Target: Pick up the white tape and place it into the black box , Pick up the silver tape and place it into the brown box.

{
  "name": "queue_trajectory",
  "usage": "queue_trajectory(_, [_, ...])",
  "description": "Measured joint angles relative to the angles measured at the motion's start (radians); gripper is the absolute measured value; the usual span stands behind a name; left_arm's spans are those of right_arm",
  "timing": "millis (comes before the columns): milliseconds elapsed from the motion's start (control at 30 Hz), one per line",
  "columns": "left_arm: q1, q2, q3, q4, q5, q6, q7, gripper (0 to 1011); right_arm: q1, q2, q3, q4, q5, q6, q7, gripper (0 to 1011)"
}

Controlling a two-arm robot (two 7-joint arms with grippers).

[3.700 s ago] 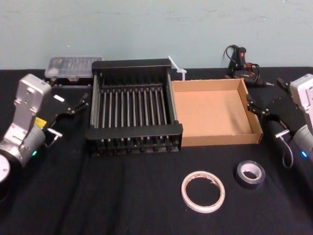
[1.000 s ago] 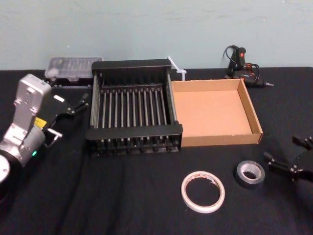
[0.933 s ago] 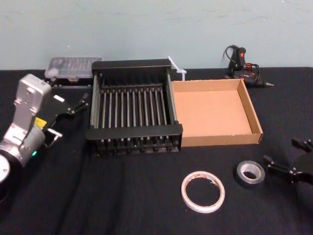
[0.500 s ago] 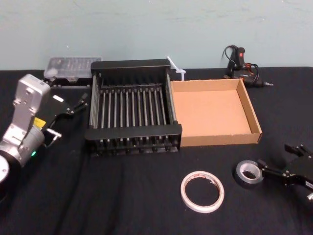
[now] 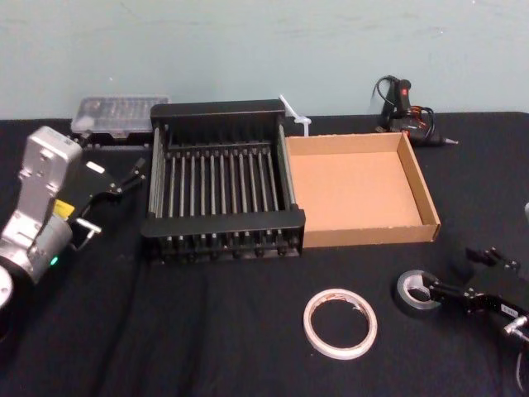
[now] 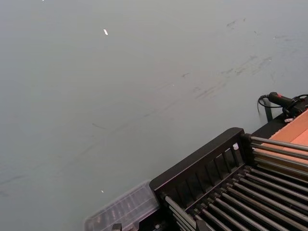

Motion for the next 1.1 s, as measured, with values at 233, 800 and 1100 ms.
queue_trajectory(233, [0.0, 0.0, 0.0, 0.0, 0.0, 0.0, 0.0, 1001, 0.015, -0.018, -0.004, 0.021, -0.016, 0.018, 0.007, 1002])
queue_trajectory(800, [0.0, 0.0, 0.0, 0.0, 0.0, 0.0, 0.0, 1001, 0.045, -0.052, -0.009, 0.055, -0.05, 0.051, 0.03, 1002])
queue_trajectory(1100, [0.0, 0.0, 0.0, 0.0, 0.0, 0.0, 0.0, 1001, 0.054, -0.062, -0.009, 0.063, -0.058, 0.063, 0.037, 1002])
